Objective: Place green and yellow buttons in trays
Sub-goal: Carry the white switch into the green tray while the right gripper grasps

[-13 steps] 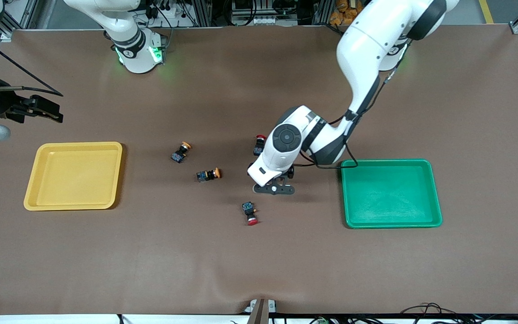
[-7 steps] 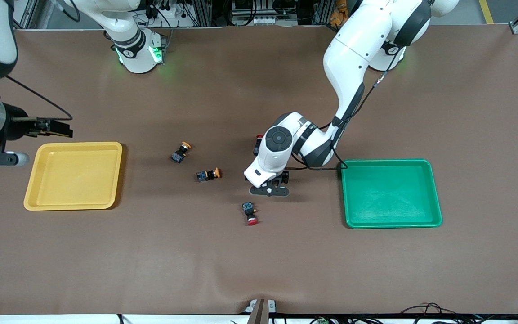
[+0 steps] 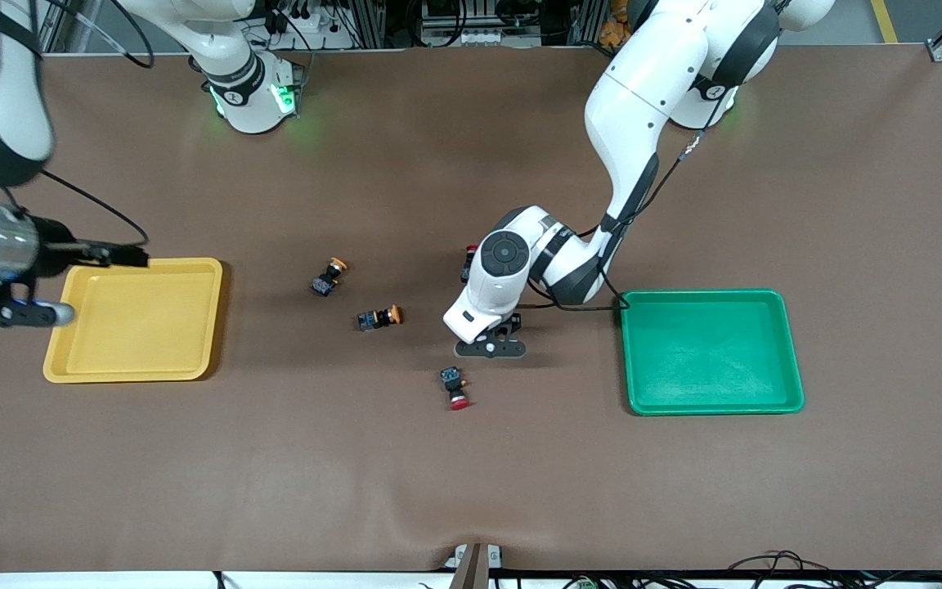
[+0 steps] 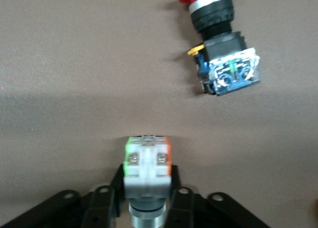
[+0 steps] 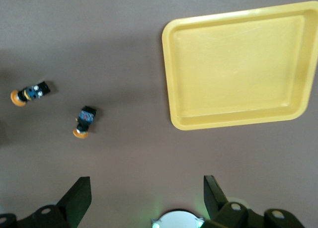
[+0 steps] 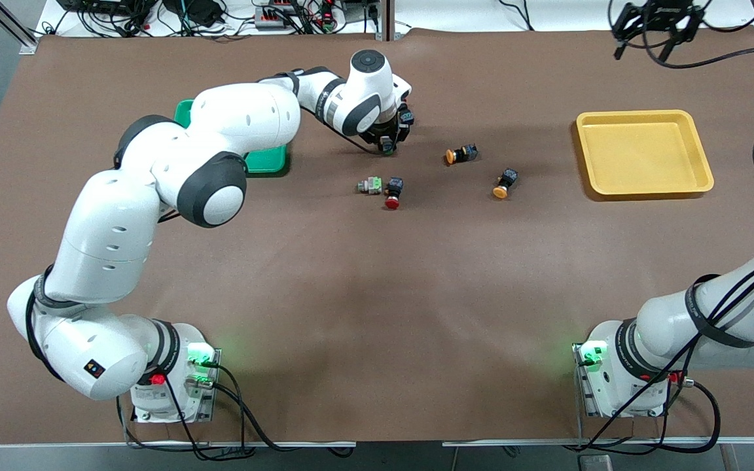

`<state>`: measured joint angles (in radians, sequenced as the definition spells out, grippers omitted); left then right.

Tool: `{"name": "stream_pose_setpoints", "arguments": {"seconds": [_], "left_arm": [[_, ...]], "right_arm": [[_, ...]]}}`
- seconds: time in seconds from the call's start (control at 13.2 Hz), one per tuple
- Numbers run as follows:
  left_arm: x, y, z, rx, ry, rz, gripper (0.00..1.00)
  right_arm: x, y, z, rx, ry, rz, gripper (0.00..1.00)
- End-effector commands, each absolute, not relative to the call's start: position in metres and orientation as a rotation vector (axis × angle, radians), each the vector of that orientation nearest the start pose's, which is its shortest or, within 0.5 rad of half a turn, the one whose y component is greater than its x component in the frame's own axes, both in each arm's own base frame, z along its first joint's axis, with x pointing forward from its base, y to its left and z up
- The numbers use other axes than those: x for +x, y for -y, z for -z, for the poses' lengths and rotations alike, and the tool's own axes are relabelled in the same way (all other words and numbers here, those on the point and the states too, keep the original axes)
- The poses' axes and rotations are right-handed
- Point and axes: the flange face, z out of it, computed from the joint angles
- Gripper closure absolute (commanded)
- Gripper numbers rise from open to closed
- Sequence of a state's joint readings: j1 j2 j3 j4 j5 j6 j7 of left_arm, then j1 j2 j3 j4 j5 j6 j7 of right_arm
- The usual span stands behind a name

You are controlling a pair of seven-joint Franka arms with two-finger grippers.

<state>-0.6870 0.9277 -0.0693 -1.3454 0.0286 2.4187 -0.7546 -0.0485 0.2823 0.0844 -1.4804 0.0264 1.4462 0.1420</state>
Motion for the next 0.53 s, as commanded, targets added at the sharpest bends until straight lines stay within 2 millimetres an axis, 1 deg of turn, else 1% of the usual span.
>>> {"name": "stream_pose_setpoints", "arguments": {"seconds": [0.0,0.08,0.15,0.23,0.3,0.38,0.45], "left_arm": [[0.563,0.502,-0.207,-3.234,0.051,0.19,1.0],[0.57,0.493,-0.223,-3.214,0.07,0.178,1.0],[0.58,0.479,-0.247,-3.201,0.098,0.18,1.0],[0.587,0.465,-0.272,-3.184,0.135,0.16,1.0],[0.596,0.446,-0.292,-3.165,0.164,0.136,1.0],[0.607,0.416,-0.309,-3.141,0.202,0.104,1.0],[0.608,0.391,-0.319,-3.104,0.178,0.075,1.0]], "right_arm": [[0.628,-0.048,-0.443,-3.07,-0.26,-0.569,0.0],[0.631,-0.058,-0.426,-3.073,-0.279,-0.585,0.0],[0.632,-0.069,-0.411,-3.079,-0.296,-0.584,0.0],[0.629,-0.084,-0.391,-3.088,-0.309,-0.583,0.0],[0.626,-0.092,-0.369,-3.091,-0.336,-0.561,0.0],[0.619,-0.102,-0.346,-3.096,-0.338,-0.544,0.0],[0.613,-0.115,-0.331,-3.099,-0.315,-0.534,0.0]]}}
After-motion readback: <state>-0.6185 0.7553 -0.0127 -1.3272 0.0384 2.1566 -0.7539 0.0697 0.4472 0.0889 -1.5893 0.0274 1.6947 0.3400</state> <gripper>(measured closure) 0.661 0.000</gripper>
